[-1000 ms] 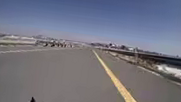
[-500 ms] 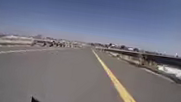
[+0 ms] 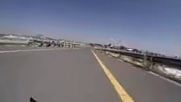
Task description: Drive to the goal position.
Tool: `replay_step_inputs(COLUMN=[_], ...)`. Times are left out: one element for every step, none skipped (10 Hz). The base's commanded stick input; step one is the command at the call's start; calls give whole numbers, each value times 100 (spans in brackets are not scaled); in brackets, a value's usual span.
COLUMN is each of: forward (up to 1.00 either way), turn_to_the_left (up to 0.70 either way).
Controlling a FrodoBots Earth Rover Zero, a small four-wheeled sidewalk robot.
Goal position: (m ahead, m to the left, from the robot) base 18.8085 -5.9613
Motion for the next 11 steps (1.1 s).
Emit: replay_step_inputs(forward=[100, 100, 100, 100, 100, 100, 100, 100, 100, 100, 100], turn_to_the_left=[0, 0, 0, 0, 0, 0, 0, 0, 0, 0, 0])
